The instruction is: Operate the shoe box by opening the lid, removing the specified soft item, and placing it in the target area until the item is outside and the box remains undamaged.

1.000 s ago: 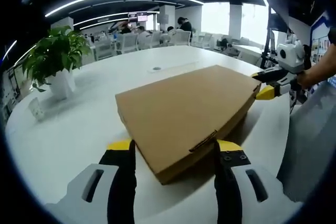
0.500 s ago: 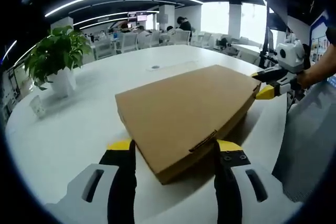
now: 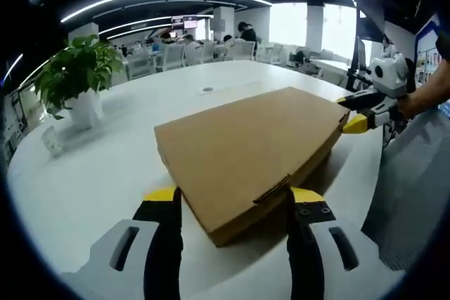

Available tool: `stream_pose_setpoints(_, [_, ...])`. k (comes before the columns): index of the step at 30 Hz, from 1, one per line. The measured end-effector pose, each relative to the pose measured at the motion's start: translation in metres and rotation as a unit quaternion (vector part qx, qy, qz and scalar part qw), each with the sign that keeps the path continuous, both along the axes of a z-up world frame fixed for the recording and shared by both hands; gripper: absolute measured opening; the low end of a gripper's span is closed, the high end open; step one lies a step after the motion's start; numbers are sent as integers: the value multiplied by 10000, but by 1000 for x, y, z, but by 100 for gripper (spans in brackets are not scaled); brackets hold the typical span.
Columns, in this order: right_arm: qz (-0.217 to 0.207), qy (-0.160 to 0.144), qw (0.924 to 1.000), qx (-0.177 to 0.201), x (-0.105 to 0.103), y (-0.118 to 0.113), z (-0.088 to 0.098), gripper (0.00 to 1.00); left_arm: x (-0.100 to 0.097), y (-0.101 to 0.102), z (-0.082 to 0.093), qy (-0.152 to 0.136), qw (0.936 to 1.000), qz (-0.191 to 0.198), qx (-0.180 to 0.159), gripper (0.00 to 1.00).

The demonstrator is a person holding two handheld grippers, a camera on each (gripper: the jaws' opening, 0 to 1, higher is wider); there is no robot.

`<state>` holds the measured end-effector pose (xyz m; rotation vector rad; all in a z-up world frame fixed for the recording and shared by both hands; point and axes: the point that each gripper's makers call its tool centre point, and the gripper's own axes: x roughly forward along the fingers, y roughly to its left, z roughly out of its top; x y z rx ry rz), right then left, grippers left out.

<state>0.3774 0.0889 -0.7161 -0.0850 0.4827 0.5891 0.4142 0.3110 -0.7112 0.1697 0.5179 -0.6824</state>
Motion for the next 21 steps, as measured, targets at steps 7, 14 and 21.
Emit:
stream_pose_setpoints(7, [-11,-6,10000,-10,1,0,0,47,0,1,0,-1,10000,-11,2,58])
stream_pose_setpoints(14, [-14,-21,10000,-25,1,0,0,48,1,1,-1,12,10000,-12,23,59])
stream_pose_setpoints(21, [-28,-27,10000,-37,0,0,0,48,0,1,-1,40,10000,-14,64,59])
